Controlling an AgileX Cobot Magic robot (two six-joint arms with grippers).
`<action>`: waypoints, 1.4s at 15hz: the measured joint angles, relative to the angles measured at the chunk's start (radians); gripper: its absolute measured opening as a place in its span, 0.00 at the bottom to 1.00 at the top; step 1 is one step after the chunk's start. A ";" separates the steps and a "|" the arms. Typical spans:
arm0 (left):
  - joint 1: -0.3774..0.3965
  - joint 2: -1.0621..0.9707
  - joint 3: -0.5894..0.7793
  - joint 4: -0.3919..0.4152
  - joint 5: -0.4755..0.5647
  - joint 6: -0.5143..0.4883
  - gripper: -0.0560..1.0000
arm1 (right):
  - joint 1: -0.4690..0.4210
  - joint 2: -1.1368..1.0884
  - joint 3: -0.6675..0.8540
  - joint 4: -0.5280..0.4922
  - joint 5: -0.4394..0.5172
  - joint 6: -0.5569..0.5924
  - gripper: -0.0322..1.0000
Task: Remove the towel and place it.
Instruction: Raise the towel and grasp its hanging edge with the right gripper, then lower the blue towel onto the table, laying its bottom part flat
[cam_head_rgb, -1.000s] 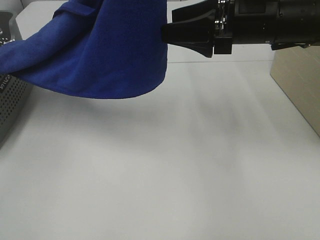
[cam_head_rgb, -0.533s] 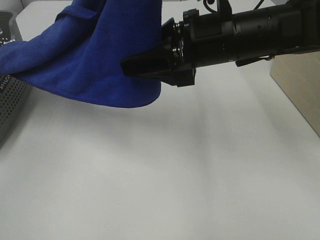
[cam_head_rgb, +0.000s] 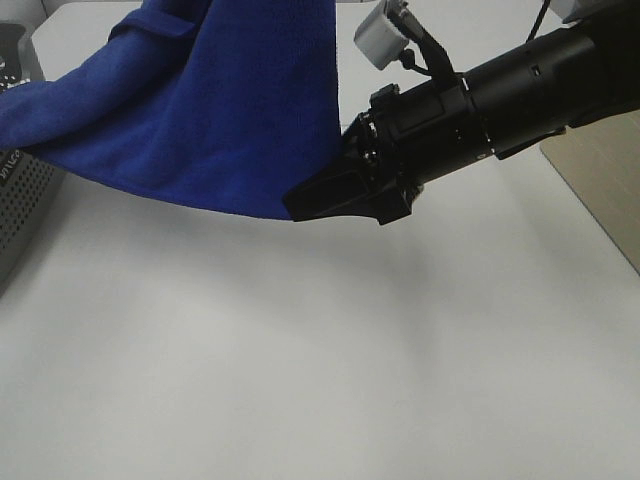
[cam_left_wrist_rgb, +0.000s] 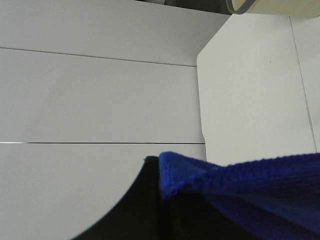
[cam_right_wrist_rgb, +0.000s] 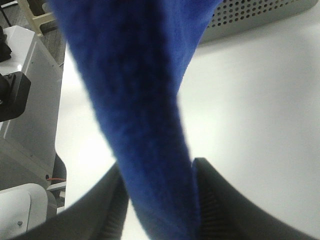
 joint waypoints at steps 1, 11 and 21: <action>0.000 0.000 0.000 0.000 0.005 0.000 0.05 | 0.000 -0.018 0.000 -0.004 0.000 0.003 0.35; 0.000 0.000 0.000 -0.001 0.049 0.000 0.05 | 0.000 -0.069 0.000 -0.144 0.001 0.228 0.08; 0.000 0.001 0.000 -0.103 -0.017 -0.443 0.05 | 0.000 -0.235 -0.209 -0.793 0.046 1.181 0.03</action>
